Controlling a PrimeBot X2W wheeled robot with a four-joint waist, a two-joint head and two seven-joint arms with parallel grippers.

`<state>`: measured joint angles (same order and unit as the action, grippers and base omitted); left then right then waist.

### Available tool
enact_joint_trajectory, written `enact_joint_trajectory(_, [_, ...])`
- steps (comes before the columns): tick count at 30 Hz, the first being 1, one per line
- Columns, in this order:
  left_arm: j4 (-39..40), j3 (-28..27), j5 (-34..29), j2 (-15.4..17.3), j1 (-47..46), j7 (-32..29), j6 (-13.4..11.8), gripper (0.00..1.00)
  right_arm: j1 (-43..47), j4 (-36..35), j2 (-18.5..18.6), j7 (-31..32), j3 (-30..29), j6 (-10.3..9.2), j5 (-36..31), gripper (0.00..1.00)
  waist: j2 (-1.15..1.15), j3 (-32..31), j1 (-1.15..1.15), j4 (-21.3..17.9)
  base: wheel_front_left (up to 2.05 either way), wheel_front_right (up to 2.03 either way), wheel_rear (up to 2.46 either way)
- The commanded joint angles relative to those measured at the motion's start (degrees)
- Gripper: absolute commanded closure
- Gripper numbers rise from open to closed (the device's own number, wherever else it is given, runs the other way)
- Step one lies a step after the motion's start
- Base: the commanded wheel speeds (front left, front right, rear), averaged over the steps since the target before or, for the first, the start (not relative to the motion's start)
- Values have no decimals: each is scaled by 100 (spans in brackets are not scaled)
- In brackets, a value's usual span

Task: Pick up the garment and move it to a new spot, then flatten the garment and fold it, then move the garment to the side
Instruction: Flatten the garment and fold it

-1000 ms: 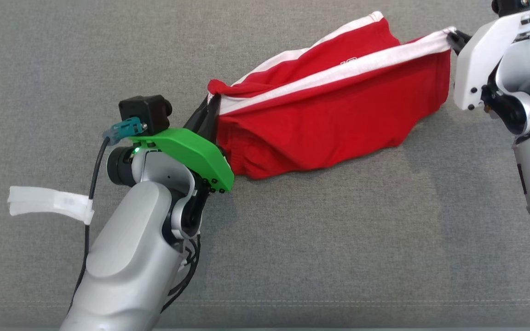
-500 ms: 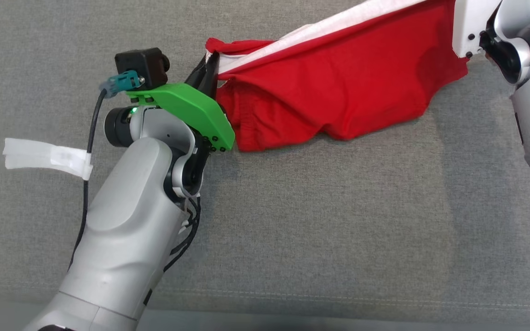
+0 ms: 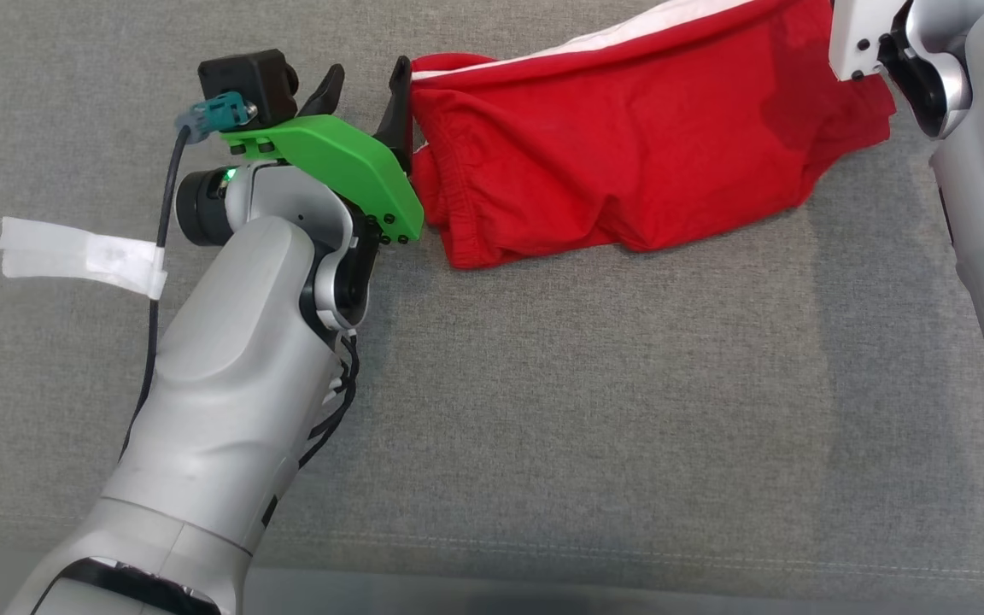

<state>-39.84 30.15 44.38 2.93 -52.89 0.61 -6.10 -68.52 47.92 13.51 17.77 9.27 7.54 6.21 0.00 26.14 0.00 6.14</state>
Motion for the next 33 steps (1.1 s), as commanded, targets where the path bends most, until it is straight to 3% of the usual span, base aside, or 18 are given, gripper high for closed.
enact_joint_trajectory(1, [-73, -2, 39, 7, -94, 83, 2, 0, -84, 95, -22, -149, -28, -11, -33, 0, 0, -55, 0, -1, 0, 0, 0])
enact_joint_trajectory(13, [35, -68, -219, 176, 444, 1291, 70, 0, 202, 552, -52, -1070, -197, -10, -1, 0, 0, -682, 0, 15, 0, 0, 0])
enact_joint_trajectory(24, [1810, -1013, -1080, 312, 2093, 1455, -124, 0, 1029, 895, -48, -1663, -591, -10, 181, 0, 0, -1386, 0, 74, 0, 0, 0])
enact_joint_trajectory(33, [3232, -1877, -1979, 139, 3867, 1452, 364, 0, 1487, 1251, -41, -1900, -1083, -10, 100, 0, 0, -1561, 0, 120, 0, 0, 0])
